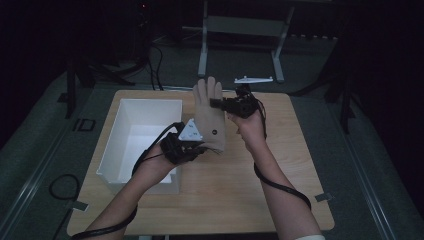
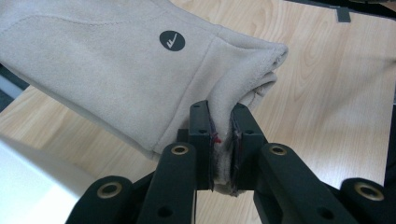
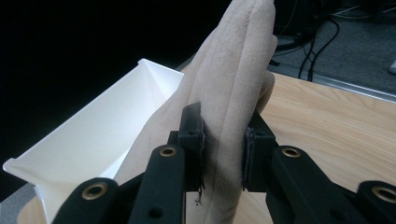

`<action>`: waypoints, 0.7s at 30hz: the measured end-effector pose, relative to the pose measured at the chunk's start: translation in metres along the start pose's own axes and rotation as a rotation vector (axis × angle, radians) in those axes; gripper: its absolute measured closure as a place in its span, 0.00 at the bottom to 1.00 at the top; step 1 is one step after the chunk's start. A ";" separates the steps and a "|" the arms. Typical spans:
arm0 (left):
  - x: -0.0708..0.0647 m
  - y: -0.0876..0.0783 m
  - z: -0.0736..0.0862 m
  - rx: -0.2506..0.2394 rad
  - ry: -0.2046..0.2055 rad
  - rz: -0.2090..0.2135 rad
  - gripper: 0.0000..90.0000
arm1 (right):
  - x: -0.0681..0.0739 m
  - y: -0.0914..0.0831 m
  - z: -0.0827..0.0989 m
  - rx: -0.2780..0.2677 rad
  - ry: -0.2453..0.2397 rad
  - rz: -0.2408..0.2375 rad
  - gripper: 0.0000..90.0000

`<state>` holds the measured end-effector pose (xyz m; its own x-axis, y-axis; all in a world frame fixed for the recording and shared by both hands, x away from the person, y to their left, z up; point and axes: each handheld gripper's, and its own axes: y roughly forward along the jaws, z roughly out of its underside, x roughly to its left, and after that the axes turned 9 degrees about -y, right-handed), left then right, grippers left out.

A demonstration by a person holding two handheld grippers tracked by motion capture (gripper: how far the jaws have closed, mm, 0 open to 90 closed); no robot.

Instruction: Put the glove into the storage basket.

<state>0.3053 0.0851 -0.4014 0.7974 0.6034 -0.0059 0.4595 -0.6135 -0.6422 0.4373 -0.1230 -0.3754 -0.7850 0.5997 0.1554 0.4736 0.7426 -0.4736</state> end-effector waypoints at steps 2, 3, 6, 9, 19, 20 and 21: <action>0.002 -0.005 0.003 0.000 -0.003 -0.007 0.91 | 0.005 0.005 -0.004 0.001 -0.008 -0.004 0.82; 0.004 -0.008 0.004 0.001 -0.003 -0.013 0.91 | 0.007 0.007 -0.005 -0.001 -0.011 -0.009 0.82; 0.007 -0.015 0.009 0.003 -0.010 -0.023 0.91 | 0.014 0.015 -0.009 0.003 -0.014 -0.018 0.82; 0.011 -0.023 0.015 0.006 -0.016 -0.033 0.91 | 0.020 0.023 -0.012 0.005 -0.018 -0.031 0.82; 0.025 -0.047 0.037 0.008 -0.054 -0.067 0.91 | 0.043 0.051 -0.022 0.014 -0.031 -0.072 0.82; 0.027 -0.049 0.040 0.007 -0.057 -0.070 0.91 | 0.045 0.053 -0.023 0.015 -0.033 -0.074 0.82; 0.028 -0.052 0.042 0.010 -0.058 -0.075 0.91 | 0.047 0.056 -0.023 0.015 -0.034 -0.077 0.82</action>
<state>0.2875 0.1556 -0.4002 0.7367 0.6762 -0.0013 0.5130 -0.5602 -0.6504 0.4362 -0.0462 -0.3743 -0.8322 0.5301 0.1624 0.4051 0.7814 -0.4747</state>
